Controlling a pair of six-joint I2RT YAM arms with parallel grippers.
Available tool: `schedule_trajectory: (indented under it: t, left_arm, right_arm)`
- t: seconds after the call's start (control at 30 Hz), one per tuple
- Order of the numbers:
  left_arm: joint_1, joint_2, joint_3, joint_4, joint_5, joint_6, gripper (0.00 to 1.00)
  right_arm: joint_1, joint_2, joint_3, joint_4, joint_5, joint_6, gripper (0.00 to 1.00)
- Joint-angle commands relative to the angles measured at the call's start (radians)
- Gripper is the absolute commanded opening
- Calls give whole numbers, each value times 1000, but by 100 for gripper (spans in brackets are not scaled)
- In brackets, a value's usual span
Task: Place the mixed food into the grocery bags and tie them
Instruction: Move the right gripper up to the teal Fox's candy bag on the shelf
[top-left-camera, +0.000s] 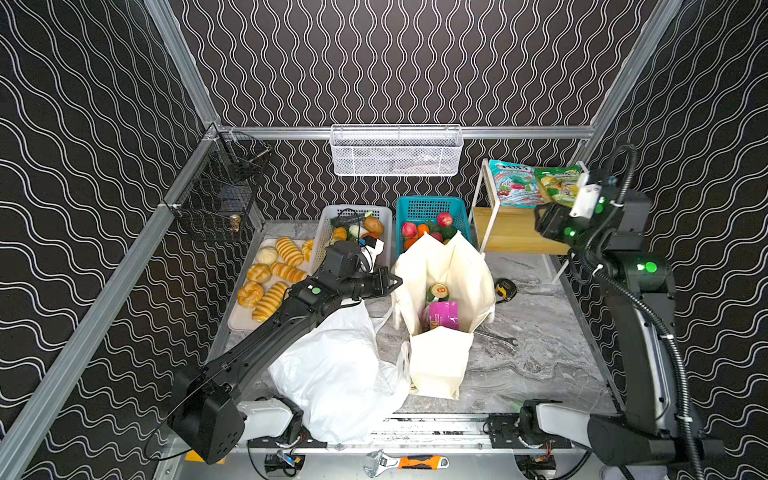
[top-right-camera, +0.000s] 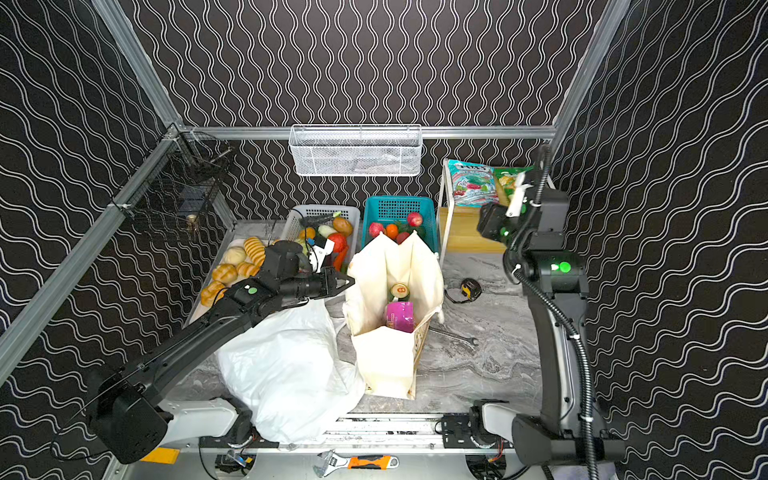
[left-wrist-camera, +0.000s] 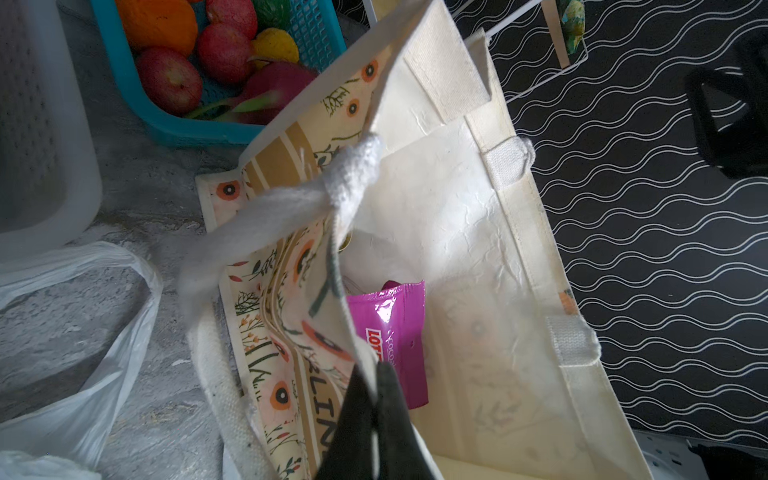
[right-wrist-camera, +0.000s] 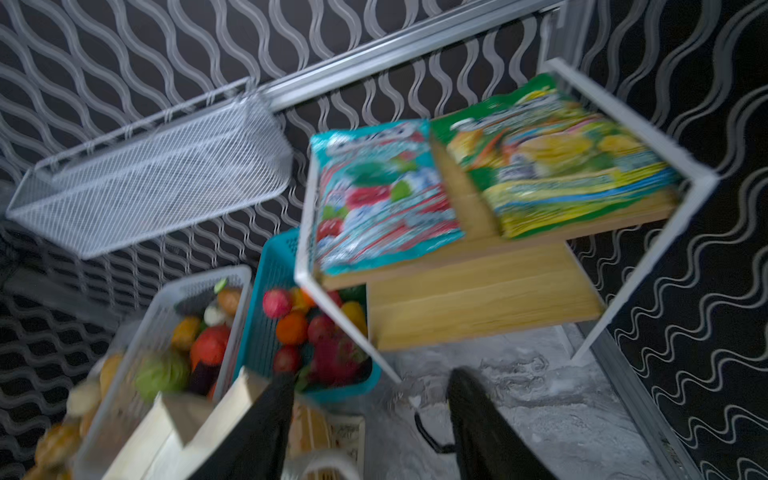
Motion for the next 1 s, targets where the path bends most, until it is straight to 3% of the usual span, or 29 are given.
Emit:
schedule_trajectory:
  t: [0.0,0.13,0.27,0.43,0.77,0.97]
  left_arm:
    - [3,-1,15,17,-7,36,12]
    - [11,12,39,-5,20,65,22]
    - [15,25,68,-55,28,103,32]
    - [24,9,73,-82,-6,136,39]
    - [44,2,89,-108,-2,181,46]
    - [55,13,100,-102,2,187,47]
  right_arm:
    - [-106,64,33,76,-244,151,60]
    - [-161,142,34,177,-380,222,57]
    - [-162,247,139,183,-349,201,57]
    - [-160,407,313,91,-306,132,57]
    - [-131,584,481,59,-276,28,61]
    - [-117,677,565,33,-320,-1,65]
